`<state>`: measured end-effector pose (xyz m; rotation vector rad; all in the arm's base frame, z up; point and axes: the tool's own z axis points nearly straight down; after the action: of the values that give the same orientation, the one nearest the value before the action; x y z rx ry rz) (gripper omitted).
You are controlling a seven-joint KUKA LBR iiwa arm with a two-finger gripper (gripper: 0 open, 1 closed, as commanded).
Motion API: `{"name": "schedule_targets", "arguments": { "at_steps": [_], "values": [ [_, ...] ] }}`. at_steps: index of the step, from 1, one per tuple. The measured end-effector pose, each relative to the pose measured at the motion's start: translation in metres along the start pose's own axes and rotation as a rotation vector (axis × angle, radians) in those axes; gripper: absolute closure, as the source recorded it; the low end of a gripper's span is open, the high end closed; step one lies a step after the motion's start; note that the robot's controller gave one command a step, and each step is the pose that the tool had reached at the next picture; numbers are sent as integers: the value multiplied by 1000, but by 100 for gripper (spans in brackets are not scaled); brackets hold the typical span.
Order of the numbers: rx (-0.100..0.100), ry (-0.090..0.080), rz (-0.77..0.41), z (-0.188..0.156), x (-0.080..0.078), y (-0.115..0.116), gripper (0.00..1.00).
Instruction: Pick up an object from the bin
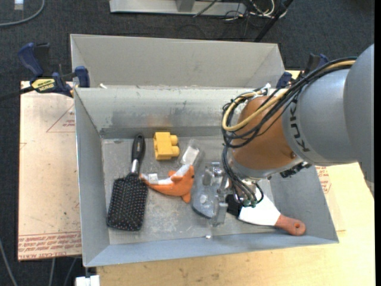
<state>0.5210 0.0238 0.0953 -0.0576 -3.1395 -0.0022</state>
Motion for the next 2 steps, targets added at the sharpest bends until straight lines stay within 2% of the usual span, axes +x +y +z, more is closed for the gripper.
{"name": "schedule_targets", "arguments": {
  "at_steps": [1,2],
  "values": [
    [-4,-11,17,23,-18,3,100],
    [-4,-11,17,23,-18,3,100]
  ]
}}
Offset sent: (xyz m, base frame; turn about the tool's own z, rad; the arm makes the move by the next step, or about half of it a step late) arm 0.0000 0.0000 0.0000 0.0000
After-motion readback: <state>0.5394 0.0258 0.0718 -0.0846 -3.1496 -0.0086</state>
